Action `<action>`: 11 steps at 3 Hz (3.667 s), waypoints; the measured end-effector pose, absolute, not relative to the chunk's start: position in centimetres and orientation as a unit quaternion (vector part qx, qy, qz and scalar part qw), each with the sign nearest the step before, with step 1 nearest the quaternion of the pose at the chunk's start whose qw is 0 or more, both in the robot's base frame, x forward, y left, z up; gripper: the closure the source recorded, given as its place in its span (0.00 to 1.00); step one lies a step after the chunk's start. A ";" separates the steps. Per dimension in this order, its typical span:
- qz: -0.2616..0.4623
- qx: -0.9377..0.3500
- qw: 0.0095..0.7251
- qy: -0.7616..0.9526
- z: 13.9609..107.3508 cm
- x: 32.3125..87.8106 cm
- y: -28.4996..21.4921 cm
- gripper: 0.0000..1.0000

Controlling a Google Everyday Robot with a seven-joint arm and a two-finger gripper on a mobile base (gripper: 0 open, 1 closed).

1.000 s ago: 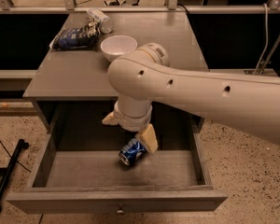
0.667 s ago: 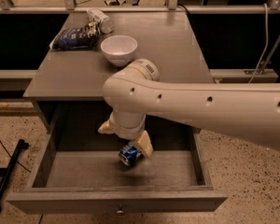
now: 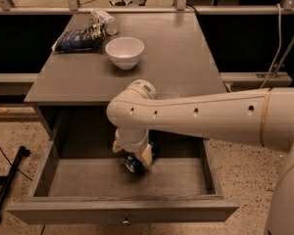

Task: Pick pepsi can from top drawer and place on counter

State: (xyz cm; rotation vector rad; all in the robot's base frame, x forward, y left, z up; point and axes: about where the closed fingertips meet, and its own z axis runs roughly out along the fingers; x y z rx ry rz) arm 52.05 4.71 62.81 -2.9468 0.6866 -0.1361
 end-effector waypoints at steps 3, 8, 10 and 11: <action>-0.034 -0.969 0.057 0.239 63.9 51.7 2.7 0.96; -0.093 -0.961 0.184 0.183 91.3 52.1 6.5 1.00; -0.099 -0.959 0.235 0.124 89.3 53.4 13.2 1.00; -0.134 -0.953 0.251 0.101 89.1 54.5 16.2 1.00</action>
Offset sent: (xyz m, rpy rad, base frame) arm -0.0048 -0.0321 -0.0215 -0.0512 0.0478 -0.0400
